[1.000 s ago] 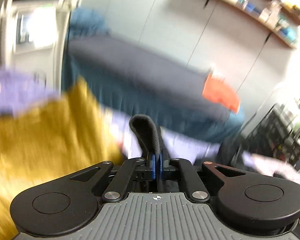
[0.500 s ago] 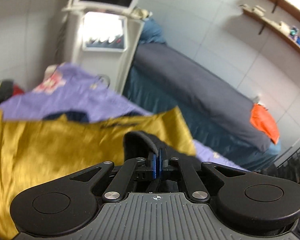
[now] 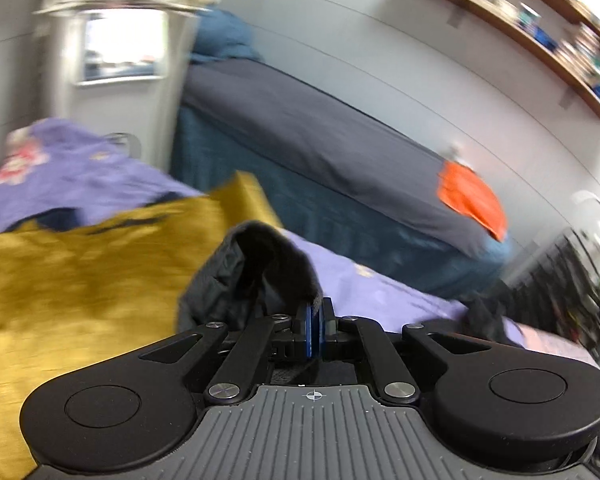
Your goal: Fold large clothes
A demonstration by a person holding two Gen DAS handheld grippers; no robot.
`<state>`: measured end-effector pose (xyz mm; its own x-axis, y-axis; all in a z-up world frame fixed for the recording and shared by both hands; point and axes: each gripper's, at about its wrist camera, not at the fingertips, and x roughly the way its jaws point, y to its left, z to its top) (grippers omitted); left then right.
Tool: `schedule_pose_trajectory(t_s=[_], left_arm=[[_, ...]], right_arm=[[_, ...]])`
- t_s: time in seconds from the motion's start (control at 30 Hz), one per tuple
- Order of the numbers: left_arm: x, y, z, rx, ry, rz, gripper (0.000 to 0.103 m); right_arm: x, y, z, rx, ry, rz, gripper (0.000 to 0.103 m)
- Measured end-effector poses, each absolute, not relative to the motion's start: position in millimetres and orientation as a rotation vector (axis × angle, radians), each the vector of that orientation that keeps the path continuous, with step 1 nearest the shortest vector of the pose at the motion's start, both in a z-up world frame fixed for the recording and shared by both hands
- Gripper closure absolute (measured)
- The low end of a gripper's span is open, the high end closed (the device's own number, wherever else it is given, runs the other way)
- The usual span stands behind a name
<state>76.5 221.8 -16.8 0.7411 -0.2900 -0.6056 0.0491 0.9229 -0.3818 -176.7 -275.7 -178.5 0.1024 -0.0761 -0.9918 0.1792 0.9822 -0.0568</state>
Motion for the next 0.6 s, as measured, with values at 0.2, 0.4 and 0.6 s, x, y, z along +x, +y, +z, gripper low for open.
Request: schedule_pose_trajectory(t_s=[0.2,0.4,0.6], left_arm=[[105,123,-12,-0.31,0.762,-0.447,0.063],[126,-9,-19,-0.259,0.837,-0.658,0.063],[131,-112,-59,-0.23,1.001,-0.779,0.002]], right_arm=[[-180,-277,-181,0.098,1.425,-0.188,0.0],[-189,-277,-182,0.113,1.393,-0.183,0.0],[-202,-280,-179,0.118,1.377,-0.174,0.0]])
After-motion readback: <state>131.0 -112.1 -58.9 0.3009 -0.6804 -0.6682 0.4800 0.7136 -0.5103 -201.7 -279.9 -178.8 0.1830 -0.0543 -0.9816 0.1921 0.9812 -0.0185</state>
